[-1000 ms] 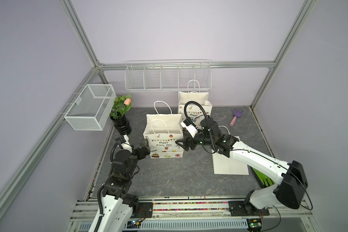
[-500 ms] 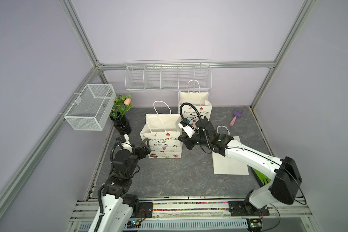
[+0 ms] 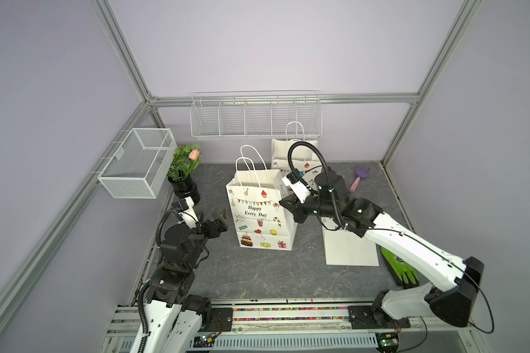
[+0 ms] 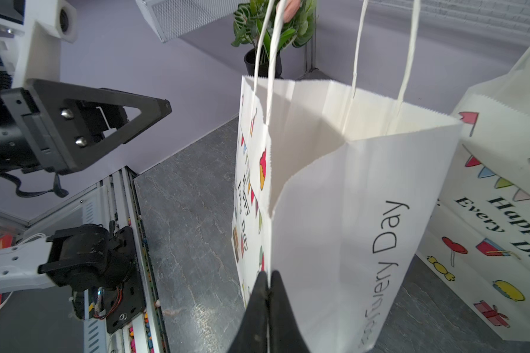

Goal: Put away the paper bag
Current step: Pick up the paper bag from the center of the board.

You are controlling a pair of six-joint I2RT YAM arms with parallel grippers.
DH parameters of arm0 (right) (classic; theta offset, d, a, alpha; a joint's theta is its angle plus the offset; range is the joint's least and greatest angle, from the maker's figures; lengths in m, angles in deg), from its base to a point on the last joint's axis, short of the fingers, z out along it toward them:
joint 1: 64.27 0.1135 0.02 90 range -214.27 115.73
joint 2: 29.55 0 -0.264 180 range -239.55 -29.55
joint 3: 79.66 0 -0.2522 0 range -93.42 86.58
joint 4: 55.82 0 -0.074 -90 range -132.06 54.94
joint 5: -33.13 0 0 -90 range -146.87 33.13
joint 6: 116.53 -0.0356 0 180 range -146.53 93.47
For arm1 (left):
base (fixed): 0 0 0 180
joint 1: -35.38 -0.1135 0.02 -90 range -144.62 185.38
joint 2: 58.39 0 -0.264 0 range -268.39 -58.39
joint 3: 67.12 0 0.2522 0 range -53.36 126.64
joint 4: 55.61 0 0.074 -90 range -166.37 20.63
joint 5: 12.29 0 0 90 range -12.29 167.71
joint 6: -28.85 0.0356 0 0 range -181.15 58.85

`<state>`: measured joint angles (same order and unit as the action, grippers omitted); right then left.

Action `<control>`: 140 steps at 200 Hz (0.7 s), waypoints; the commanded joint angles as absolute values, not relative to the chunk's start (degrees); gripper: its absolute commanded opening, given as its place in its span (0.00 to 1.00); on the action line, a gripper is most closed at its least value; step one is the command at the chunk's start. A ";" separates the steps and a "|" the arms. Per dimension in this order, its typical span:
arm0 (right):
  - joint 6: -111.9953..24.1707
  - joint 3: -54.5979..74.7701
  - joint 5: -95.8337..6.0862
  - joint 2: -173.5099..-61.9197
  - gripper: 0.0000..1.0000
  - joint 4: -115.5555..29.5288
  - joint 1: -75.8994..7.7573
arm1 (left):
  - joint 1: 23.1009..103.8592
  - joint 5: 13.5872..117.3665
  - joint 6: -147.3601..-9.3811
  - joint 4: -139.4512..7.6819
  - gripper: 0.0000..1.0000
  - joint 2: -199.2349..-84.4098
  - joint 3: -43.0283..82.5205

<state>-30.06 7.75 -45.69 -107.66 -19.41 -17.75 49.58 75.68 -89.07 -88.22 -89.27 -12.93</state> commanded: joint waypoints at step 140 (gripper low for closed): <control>-30.11 0.09 -39.75 -91.18 0.07 0.24 -31.60 | 49.28 45.45 -95.03 -79.58 0.96 -98.66 -3.96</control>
<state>-28.05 2.02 -40.51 -91.92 1.03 -30.21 49.56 48.45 -91.08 -85.20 -97.59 -1.59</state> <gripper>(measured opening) 0.067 0.975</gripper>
